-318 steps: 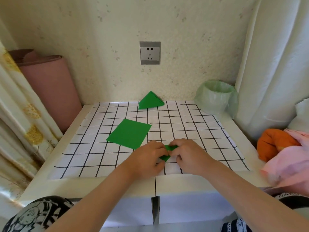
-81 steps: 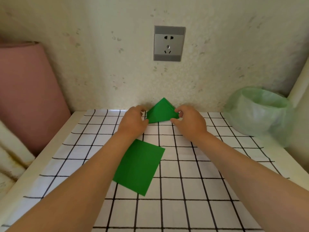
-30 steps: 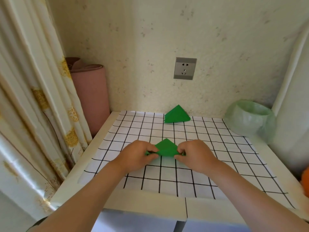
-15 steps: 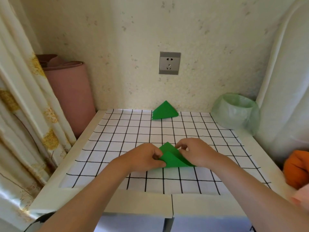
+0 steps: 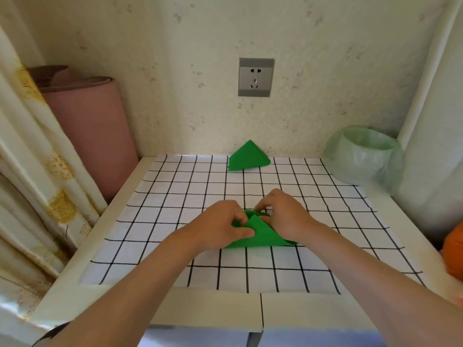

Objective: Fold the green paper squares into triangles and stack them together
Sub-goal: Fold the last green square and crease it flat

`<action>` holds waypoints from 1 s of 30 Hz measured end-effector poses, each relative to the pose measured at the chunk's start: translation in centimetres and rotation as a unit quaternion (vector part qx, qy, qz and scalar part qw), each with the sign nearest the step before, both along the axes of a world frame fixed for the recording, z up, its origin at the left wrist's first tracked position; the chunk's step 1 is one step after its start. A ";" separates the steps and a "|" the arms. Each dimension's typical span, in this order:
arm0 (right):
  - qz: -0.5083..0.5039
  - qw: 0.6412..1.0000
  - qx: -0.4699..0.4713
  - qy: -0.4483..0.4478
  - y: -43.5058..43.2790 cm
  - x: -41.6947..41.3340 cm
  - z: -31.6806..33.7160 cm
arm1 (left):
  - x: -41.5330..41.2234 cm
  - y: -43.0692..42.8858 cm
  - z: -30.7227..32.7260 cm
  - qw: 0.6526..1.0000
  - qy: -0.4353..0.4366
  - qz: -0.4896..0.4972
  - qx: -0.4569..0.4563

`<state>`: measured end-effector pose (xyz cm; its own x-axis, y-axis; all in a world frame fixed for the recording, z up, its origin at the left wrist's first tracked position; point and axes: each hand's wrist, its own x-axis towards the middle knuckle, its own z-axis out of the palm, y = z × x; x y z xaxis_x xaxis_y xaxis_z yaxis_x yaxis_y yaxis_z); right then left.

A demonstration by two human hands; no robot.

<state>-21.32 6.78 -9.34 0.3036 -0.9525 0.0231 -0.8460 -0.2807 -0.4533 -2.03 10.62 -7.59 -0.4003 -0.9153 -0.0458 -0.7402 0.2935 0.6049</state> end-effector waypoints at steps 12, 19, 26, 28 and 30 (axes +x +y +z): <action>-0.045 0.930 0.125 -0.342 1.8 -0.2 3.4 | -0.2 -0.3 0.7 0.973 0.208 0.092 -0.031; -0.024 0.952 0.091 -0.292 2.4 -0.5 3.7 | -1.0 -0.5 0.6 0.958 0.258 0.121 -0.025; -0.054 0.944 0.067 -0.319 2.0 -0.9 3.3 | -1.7 -0.4 0.3 0.957 0.263 0.123 -0.027; -0.044 0.955 0.055 -0.288 1.9 -0.8 3.2 | -1.8 -0.3 0.4 0.955 0.272 0.112 -0.024; -0.033 0.962 0.052 -0.267 1.9 -0.8 3.0 | -1.9 -0.2 0.3 0.956 0.269 0.111 -0.029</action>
<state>-22.08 8.66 -6.31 0.2146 -0.9747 0.0619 -0.4990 -0.1639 -0.8510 -3.93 10.38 -7.26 -0.1473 -0.9750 0.1661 -0.3749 0.2104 0.9029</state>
